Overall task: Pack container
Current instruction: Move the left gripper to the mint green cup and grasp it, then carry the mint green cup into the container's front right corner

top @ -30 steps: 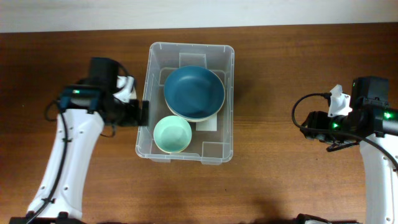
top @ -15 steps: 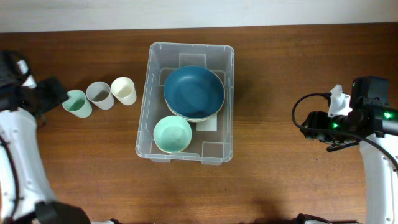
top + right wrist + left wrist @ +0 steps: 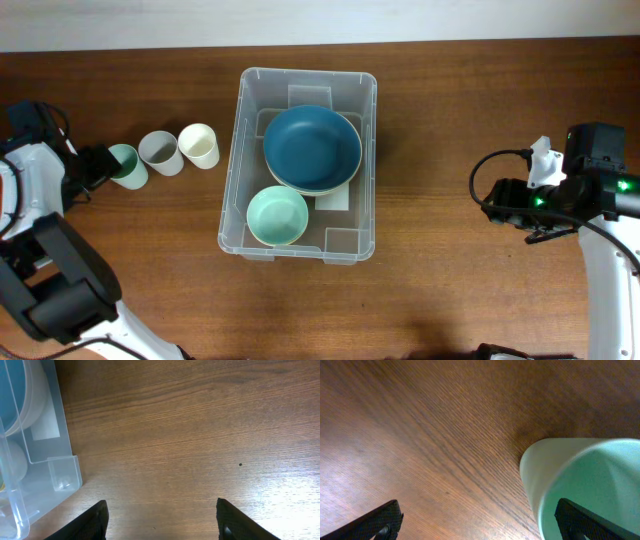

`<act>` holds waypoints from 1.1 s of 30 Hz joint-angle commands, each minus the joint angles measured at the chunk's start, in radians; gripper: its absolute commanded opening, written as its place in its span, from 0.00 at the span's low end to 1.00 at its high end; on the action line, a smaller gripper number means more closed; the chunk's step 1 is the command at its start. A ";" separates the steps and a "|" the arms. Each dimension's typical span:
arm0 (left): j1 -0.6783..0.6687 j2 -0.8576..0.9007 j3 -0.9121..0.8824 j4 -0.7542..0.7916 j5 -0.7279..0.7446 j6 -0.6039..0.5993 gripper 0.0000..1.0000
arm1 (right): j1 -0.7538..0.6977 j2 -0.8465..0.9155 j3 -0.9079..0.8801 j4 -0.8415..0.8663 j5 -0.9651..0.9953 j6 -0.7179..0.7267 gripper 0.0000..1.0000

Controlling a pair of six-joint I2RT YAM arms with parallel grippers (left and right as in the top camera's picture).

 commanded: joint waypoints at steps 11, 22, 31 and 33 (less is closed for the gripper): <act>-0.016 0.074 0.013 0.029 0.119 -0.013 0.15 | 0.007 0.003 -0.008 -0.001 -0.008 -0.011 0.65; -0.016 -0.126 0.013 -0.037 0.109 -0.021 0.01 | 0.007 0.003 -0.008 -0.001 -0.009 -0.010 0.66; -0.119 -0.473 0.013 -0.229 0.224 0.015 0.01 | 0.000 0.003 -0.008 0.012 -0.010 0.017 0.66; -0.216 -0.502 0.013 -0.264 0.223 0.039 0.01 | -0.004 0.003 -0.008 0.018 -0.009 0.016 0.66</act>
